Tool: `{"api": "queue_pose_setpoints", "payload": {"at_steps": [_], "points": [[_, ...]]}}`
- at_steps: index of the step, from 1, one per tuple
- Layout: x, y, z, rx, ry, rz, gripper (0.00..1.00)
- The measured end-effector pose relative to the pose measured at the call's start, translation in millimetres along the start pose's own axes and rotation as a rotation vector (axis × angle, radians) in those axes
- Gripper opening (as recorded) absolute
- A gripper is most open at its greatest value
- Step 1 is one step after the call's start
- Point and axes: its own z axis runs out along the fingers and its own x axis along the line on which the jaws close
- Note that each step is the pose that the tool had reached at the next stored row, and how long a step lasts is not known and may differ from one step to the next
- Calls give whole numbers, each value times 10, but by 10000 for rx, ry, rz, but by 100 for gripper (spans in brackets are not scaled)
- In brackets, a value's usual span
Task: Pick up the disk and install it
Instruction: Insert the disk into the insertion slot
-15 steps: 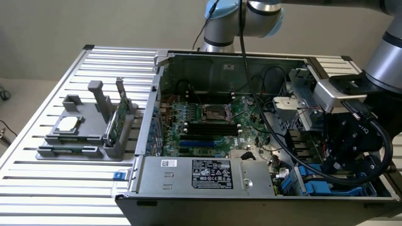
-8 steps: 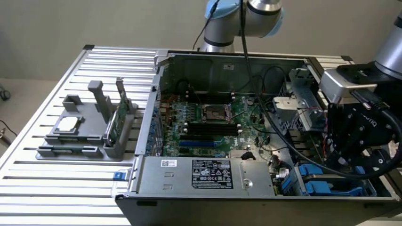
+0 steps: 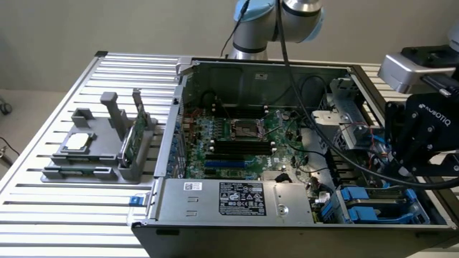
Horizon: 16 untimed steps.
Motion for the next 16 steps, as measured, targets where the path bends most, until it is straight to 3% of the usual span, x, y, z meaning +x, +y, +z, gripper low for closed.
{"api": "queue_pose_setpoints", "payload": {"at_steps": [4, 7, 8, 16], "points": [[11, 11, -82, -5, 1, 0, 12], [12, 19, -87, -4, -2, 0, 13], [12, 23, -88, -3, -1, 1, 20], [10, 59, -89, -4, 1, 1, 20]]}}
